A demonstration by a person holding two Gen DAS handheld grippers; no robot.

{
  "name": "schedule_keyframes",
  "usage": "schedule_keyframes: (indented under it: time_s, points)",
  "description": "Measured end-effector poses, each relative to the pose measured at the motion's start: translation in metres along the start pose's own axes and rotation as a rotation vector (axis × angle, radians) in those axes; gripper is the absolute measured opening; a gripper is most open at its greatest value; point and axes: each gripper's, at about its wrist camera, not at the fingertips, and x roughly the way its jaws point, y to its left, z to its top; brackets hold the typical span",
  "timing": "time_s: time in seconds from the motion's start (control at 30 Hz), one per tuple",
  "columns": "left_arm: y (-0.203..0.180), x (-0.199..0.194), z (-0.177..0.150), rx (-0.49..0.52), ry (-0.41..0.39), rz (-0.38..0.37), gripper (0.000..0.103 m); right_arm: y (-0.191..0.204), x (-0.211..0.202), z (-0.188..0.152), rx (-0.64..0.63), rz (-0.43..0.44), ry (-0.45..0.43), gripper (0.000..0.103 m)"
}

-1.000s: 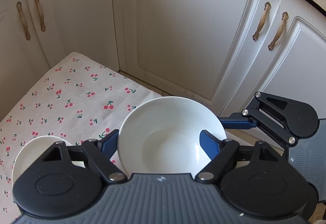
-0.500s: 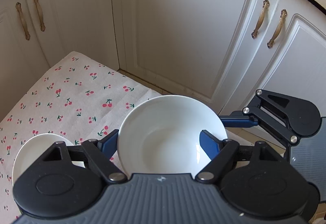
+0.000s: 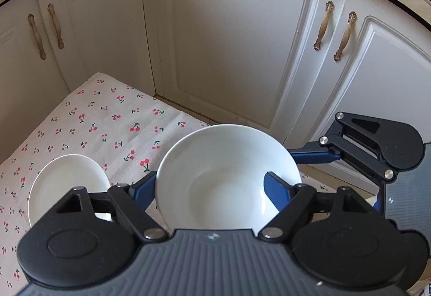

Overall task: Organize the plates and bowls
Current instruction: 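Settle the floral bowl inside the white bowl and open the left gripper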

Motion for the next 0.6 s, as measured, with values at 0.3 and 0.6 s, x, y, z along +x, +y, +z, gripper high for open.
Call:
schedule_keyframes:
  time_s: [0.3,0.6]
  points:
    - [-0.022,-0.039,-0.017,-0.009,-0.026,0.010,0.083,0.022,-0.037,0.001,-0.017,0.008,-0.008,0.084]
    - [-0.043,-0.079,-0.043,-0.040,-0.045,0.031,0.083,0.051,-0.073,0.000,-0.046,0.024,-0.011,0.084]
